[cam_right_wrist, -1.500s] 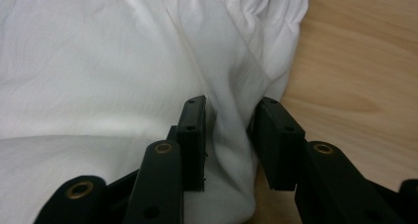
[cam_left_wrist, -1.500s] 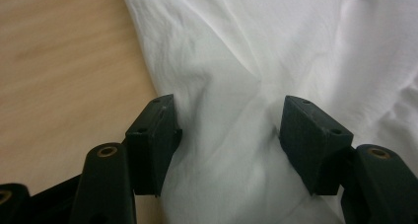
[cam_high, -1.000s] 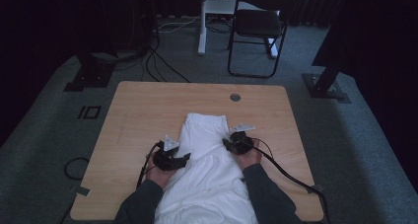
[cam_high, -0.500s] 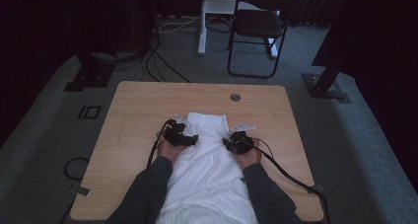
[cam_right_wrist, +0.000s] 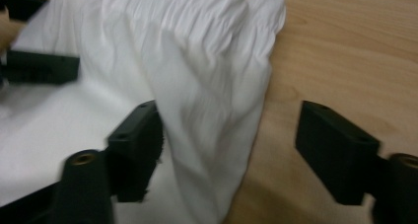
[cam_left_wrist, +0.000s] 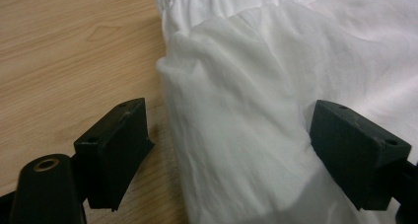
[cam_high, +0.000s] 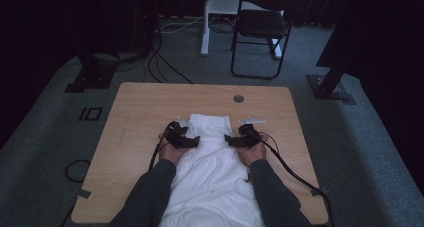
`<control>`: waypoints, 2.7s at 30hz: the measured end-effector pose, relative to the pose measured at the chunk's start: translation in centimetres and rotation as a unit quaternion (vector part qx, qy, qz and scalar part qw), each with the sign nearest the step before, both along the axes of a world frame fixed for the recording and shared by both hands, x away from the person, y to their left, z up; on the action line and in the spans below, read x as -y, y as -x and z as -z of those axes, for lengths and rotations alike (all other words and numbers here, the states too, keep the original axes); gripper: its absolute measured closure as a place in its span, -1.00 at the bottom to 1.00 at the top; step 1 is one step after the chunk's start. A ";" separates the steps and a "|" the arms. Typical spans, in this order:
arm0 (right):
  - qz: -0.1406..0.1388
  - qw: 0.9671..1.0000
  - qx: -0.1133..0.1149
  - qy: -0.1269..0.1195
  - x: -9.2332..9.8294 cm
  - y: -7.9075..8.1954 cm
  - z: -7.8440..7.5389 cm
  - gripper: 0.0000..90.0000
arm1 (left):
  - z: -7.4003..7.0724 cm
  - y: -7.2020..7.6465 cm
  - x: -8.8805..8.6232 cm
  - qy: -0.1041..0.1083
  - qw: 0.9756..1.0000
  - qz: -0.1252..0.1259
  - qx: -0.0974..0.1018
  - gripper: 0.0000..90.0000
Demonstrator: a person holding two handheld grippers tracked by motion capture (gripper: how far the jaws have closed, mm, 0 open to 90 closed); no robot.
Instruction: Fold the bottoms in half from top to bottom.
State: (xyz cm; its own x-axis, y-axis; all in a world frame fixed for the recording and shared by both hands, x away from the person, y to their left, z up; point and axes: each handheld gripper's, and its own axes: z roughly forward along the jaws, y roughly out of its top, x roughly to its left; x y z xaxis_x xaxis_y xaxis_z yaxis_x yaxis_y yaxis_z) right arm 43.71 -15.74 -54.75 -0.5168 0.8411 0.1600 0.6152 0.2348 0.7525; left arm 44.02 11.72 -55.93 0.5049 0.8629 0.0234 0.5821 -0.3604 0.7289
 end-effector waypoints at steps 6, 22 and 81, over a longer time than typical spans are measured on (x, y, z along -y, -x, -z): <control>-0.017 0.999 -0.004 0.031 -0.9 -1.6 0.7 -0.50 | 0.0 0.0 0.1 0.000 1.000 0.002 0.000 -0.63; -0.058 0.997 -0.012 0.038 -2.3 -2.2 0.4 0.89 | -1.0 0.0 0.3 0.025 0.998 0.039 -0.034 0.65; -0.164 0.982 0.039 0.087 -0.9 14.0 -0.7 0.88 | -1.3 14.2 -1.3 0.032 0.984 0.152 -0.084 0.78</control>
